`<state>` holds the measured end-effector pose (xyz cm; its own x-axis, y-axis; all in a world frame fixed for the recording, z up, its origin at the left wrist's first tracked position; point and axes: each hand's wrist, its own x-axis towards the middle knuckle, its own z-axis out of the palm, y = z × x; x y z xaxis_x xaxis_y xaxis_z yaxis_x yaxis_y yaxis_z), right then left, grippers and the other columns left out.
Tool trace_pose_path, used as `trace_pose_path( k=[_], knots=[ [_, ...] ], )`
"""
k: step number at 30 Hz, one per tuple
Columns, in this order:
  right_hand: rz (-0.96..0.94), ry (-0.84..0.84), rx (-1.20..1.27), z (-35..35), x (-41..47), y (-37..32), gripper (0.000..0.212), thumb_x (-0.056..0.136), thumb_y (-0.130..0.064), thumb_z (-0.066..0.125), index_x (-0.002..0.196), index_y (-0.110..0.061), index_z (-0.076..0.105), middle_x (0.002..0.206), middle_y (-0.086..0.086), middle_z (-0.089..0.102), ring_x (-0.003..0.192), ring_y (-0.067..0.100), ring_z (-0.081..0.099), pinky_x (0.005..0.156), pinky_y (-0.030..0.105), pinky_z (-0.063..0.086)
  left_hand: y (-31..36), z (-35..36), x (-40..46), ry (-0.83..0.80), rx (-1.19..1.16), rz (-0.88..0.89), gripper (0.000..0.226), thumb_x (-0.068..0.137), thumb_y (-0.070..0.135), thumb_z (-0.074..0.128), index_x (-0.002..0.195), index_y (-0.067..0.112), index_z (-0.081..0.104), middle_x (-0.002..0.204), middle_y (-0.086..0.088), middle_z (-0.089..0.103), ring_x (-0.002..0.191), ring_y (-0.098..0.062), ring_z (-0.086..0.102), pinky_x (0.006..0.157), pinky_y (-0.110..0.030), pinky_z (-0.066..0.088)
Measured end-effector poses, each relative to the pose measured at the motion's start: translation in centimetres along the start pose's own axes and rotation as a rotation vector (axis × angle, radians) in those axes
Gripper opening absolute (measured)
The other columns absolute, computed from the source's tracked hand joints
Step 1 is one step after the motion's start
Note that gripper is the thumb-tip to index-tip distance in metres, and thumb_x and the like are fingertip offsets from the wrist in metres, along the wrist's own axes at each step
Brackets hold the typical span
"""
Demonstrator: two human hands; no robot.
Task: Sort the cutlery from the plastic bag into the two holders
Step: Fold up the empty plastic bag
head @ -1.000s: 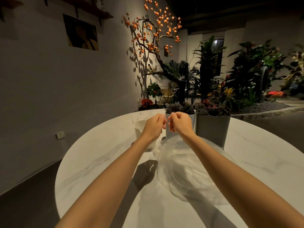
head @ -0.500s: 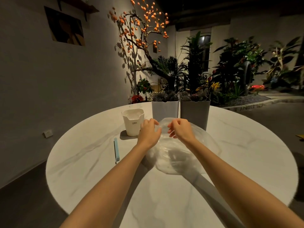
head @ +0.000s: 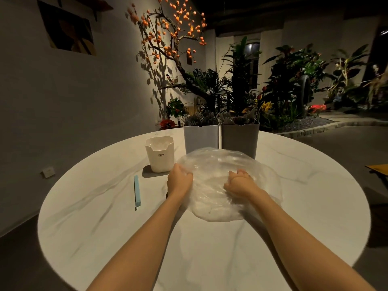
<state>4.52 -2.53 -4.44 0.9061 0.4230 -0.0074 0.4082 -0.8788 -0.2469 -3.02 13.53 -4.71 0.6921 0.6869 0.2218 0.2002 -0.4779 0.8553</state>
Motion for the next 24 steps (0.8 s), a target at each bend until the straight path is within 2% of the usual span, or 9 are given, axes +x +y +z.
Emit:
trace_pose_path(
  k=[1,4,8,12,14,17,19,21,24],
  knots=[
    [0.006,0.002,-0.006,-0.1,-0.1,0.0,0.056,0.098,-0.039,0.043,0.144,-0.009,0.033,0.151,0.017,0.031,0.14,0.033,0.026,0.116,0.04,0.02,0.3,-0.1,0.0,0.02,-0.094,0.013,0.015,0.09,0.013,0.053,0.103,0.013,0.044,0.106,-0.01,0.058,0.094,-0.029,0.056,0.082,-0.039,0.048],
    [-0.019,0.05,0.0,-0.4,-0.3,0.0,0.062,0.089,-0.06,0.05,0.131,-0.015,0.047,0.135,0.008,0.051,0.125,0.027,0.044,0.107,0.035,0.031,1.3,-0.3,-0.4,0.026,-0.304,0.152,0.024,0.09,0.007,0.056,0.107,0.013,0.041,0.105,-0.002,0.051,0.093,-0.02,0.051,0.076,-0.029,0.04],
    [-0.069,0.08,0.083,-0.6,-0.6,-0.4,0.066,0.09,-0.063,0.047,0.133,-0.013,0.049,0.136,0.009,0.052,0.125,0.027,0.047,0.107,0.037,0.034,1.9,-0.6,-0.8,0.027,-0.398,0.311,0.04,0.088,-0.006,0.05,0.118,0.018,0.041,0.116,0.006,0.048,0.101,-0.01,0.049,0.077,-0.013,0.043],
    [-0.137,0.08,0.278,-0.9,-1.6,-0.8,0.067,0.097,-0.052,0.041,0.151,-0.016,0.021,0.144,0.011,0.045,0.131,0.029,0.044,0.111,0.038,0.033,2.0,-1.0,-1.2,0.131,-0.476,0.364,0.057,0.083,-0.019,0.042,0.124,0.02,0.041,0.116,0.008,0.047,0.1,-0.005,0.049,0.073,0.0,0.041],
    [-0.217,0.133,0.295,-1.1,-2.1,-0.9,0.062,0.099,-0.045,0.042,0.152,-0.019,0.022,0.139,0.009,0.052,0.127,0.028,0.048,0.107,0.034,0.036,2.0,-1.2,-1.2,0.187,-0.486,0.347,0.058,0.084,-0.02,0.04,0.128,0.018,0.041,0.114,0.012,0.044,0.102,-0.007,0.047,0.08,-0.002,0.041],
    [-0.444,0.215,0.306,-1.1,-2.5,-1.2,0.045,0.098,-0.038,0.048,0.138,-0.018,0.052,0.134,0.003,0.059,0.123,0.02,0.053,0.104,0.033,0.041,1.4,-1.4,-1.1,0.208,-0.451,0.333,0.059,0.086,-0.02,0.036,0.126,0.023,0.043,0.108,0.015,0.044,0.107,-0.012,0.046,0.092,-0.019,0.044],
    [-0.607,0.276,0.35,-0.8,-2.8,-1.6,0.036,0.094,-0.04,0.055,0.122,-0.019,0.066,0.122,-0.003,0.067,0.113,0.012,0.06,0.099,0.034,0.048,0.8,-1.6,-0.9,0.213,-0.431,0.332,0.059,0.084,-0.02,0.032,0.115,0.026,0.052,0.109,0.008,0.049,0.108,-0.019,0.05,0.083,-0.026,0.054],
    [-0.723,0.403,0.379,-1.0,-3.2,-1.9,0.048,0.088,-0.056,0.054,0.117,-0.02,0.068,0.113,-0.005,0.071,0.103,0.01,0.065,0.089,0.035,0.055,0.3,-1.9,-0.6,0.221,-0.443,0.315,0.059,0.082,-0.02,0.027,0.096,0.028,0.059,0.114,0.002,0.05,0.109,-0.024,0.052,0.067,-0.024,0.058],
    [-0.883,0.676,0.206,-1.4,-2.9,-2.5,0.072,0.08,-0.069,0.052,0.133,-0.02,0.055,0.126,0.002,0.063,0.113,0.02,0.059,0.088,0.039,0.056,-0.1,-2.2,-0.4,0.224,-0.437,0.216,0.048,0.09,-0.012,0.032,0.078,0.025,0.06,0.111,0.0,0.052,0.103,-0.026,0.055,0.061,-0.021,0.054]
  ],
)
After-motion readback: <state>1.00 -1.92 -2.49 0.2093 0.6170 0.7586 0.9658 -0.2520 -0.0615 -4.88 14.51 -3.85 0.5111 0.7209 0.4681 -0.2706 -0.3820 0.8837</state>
